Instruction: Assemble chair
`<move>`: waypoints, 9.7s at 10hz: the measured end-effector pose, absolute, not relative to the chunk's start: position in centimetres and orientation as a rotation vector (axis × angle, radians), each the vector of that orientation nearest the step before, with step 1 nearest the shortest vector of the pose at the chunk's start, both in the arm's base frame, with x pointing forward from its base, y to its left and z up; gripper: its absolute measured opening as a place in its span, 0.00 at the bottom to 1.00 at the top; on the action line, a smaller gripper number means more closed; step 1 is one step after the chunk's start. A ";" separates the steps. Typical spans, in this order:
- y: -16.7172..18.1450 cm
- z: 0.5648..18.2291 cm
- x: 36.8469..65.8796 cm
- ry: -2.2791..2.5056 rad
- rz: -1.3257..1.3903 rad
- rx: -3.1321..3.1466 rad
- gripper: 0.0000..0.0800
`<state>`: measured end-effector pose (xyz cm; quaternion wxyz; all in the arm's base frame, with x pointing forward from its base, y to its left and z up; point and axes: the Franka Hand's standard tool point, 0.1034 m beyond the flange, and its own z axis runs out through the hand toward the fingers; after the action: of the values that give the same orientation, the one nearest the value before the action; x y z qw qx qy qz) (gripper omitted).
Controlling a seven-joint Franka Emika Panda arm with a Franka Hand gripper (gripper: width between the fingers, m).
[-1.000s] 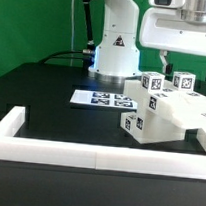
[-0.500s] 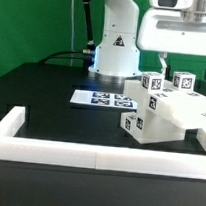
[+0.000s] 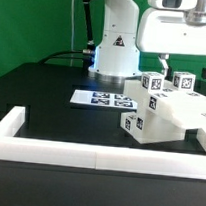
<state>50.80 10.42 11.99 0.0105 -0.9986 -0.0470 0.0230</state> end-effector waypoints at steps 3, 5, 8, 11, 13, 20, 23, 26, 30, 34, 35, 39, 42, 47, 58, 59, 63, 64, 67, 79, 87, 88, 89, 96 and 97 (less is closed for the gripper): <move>10.4 12.0 50.8 -0.094 0.072 -3.119 0.35; 10.5 12.0 50.8 0.118 0.074 -3.119 0.36; 10.5 12.0 50.8 0.450 0.076 -3.094 0.36; 10.6 12.0 50.8 0.742 0.077 -3.041 0.36; 10.7 12.1 51.0 0.929 0.066 -2.991 0.36; 12.7 12.0 50.6 1.616 -0.013 -2.657 0.36; 13.1 12.0 50.6 1.858 -0.005 -2.478 0.36; 13.3 12.0 50.5 1.914 0.002 -2.428 0.45; 13.8 12.0 50.4 1.743 -0.001 -2.556 0.78; 13.5 12.0 50.6 1.241 -0.018 -2.834 0.81; 13.3 12.1 50.9 1.157 -0.025 -2.868 0.81; 13.5 12.6 51.2 1.054 -0.023 -2.904 0.81; 12.9 13.6 51.8 0.982 -0.040 -2.918 0.81; 10.6 13.5 51.1 0.899 -0.031 -2.952 0.81; 10.0 11.9 49.0 0.857 -0.098 -2.963 0.81; 10.4 11.7 48.8 0.851 -0.096 -2.966 0.81; 11.0 11.7 48.6 0.832 -0.094 -2.972 0.81; 11.3 11.6 48.4 0.832 -0.090 -2.973 0.81; 12.8 11.3 47.9 0.834 -0.081 -2.976 0.81; 14.9 10.2 47.6 0.777 -0.060 -3.010 0.81; 13.0 12.0 50.7 0.611 -0.106 -3.039 0.81; 12.7 11.8 50.7 0.596 -0.108 -3.045 0.81; 12.5 11.6 50.6 0.580 -0.108 -3.051 0.81; 12.4 11.3 50.6 0.571 -0.114 -3.056 0.36; 12.4 11.3 50.6 0.571 -0.114 -3.056 0.36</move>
Offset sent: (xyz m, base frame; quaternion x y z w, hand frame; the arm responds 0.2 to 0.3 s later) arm 0.0000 0.0000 0.0000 0.0000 0.0000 0.0000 1.0000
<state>50.55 12.44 11.32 0.0155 -0.9822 0.1835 -0.0365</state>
